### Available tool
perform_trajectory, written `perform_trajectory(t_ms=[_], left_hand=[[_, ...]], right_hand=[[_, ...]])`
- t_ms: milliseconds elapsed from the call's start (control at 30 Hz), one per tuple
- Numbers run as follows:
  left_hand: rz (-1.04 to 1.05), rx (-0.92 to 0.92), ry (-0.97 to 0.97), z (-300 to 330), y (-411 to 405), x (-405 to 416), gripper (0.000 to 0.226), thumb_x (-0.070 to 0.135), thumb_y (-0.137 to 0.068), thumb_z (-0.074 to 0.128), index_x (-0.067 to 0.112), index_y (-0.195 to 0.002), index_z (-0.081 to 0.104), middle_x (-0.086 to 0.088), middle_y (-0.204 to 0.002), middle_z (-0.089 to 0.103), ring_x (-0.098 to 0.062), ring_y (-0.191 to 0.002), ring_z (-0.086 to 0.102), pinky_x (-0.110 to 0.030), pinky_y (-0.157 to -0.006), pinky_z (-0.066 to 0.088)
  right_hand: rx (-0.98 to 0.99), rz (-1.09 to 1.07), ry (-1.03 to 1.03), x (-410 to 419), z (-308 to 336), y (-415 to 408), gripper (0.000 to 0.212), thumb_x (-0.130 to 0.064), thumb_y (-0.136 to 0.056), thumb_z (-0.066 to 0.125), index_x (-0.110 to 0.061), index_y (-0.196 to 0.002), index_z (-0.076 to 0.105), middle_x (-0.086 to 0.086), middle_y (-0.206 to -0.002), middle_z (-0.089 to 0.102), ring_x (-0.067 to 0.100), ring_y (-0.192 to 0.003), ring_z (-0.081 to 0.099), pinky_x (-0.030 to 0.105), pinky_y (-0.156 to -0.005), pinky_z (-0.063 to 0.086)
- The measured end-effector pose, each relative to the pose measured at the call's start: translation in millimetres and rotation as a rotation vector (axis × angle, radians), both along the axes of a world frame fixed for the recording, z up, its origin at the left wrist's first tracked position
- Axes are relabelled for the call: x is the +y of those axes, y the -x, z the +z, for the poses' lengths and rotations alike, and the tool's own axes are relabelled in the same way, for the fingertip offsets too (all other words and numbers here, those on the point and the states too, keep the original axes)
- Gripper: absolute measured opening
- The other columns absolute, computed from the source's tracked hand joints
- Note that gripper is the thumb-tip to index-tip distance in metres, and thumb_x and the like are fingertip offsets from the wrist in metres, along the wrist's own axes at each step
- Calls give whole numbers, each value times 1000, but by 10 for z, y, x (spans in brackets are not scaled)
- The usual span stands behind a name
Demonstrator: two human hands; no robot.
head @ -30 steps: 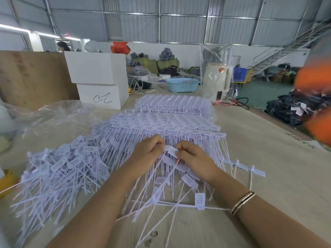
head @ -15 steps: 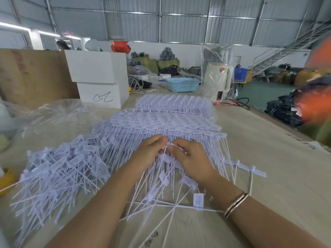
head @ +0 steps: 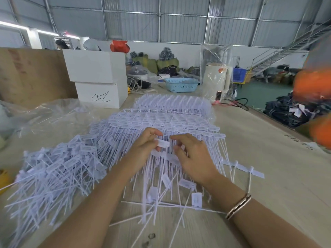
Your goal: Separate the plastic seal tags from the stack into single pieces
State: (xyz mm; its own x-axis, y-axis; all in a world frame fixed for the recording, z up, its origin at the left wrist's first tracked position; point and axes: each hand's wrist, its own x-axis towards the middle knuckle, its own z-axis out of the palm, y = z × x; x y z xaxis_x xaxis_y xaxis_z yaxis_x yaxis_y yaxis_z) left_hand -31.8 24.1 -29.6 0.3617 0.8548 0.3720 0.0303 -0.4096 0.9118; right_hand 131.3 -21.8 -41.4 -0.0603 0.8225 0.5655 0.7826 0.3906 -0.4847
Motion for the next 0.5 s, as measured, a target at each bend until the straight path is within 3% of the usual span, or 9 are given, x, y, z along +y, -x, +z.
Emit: perform_trajectory(t_ms=[67, 133, 233, 300, 333, 400, 500], left_hand=[[-96, 115, -71, -53, -1, -54, 20, 1, -98, 43, 21, -100, 48, -3, -79, 56, -2, -70, 56, -17, -74, 41], [-159, 136, -76, -86, 13, -70, 13, 11, -98, 44, 23, -103, 47, -3, -84, 61, -4, -76, 59, -19, -78, 43], [-128, 96, -2, -45, -49, -26, 10, 19, -97, 44, 15, -99, 53, -2, -78, 61, -10, -75, 60, -19, -82, 45], [-43, 150, 114, -54, -63, 40, 23, 21, -100, 42, 9, -88, 59, 0, -76, 60, -10, -74, 57, -28, -91, 47], [-26, 184, 128, -74, -57, 39, 26, 27, -99, 42, 16, -88, 63, 8, -81, 61, -2, -76, 56, -26, -91, 47], [-23, 193, 71, -103, -16, -24, 23, 36, -97, 44, 46, -83, 59, 32, -76, 57, 15, -70, 49, -9, -75, 38], [-24, 217, -58, -117, 36, 4, 30, 39, -94, 48, 32, -67, 59, 13, -63, 54, -12, -65, 50, -28, -68, 35]], right_hand=[[146, 78, 53, 6, 7, 43, 19, -29, -96, 46, -26, -91, 64, -14, -80, 52, 2, -76, 51, 26, -75, 36], [187, 100, 112, 17, 12, 61, 27, -25, -97, 50, -27, -70, 53, -11, -64, 46, 1, -59, 44, 17, -60, 32], [358, 158, 191, 11, 56, 24, 30, -14, -97, 48, -22, -69, 51, -7, -57, 41, 7, -49, 34, 16, -50, 29], [464, 191, 190, 9, 79, -5, 31, -15, -99, 47, -22, -68, 48, 0, -58, 37, 14, -54, 32, 19, -50, 28], [493, 200, 192, 6, 88, -5, 31, -16, -99, 46, -21, -69, 47, 2, -59, 36, 15, -56, 32, 20, -52, 28], [554, 226, 216, -1, 92, 0, 30, -13, -100, 42, -18, -71, 47, -2, -60, 41, 13, -57, 36, 20, -56, 32], [574, 331, 365, 3, 100, 8, 34, -20, -100, 41, -11, -71, 55, -2, -62, 59, 17, -64, 51, 23, -65, 42]])
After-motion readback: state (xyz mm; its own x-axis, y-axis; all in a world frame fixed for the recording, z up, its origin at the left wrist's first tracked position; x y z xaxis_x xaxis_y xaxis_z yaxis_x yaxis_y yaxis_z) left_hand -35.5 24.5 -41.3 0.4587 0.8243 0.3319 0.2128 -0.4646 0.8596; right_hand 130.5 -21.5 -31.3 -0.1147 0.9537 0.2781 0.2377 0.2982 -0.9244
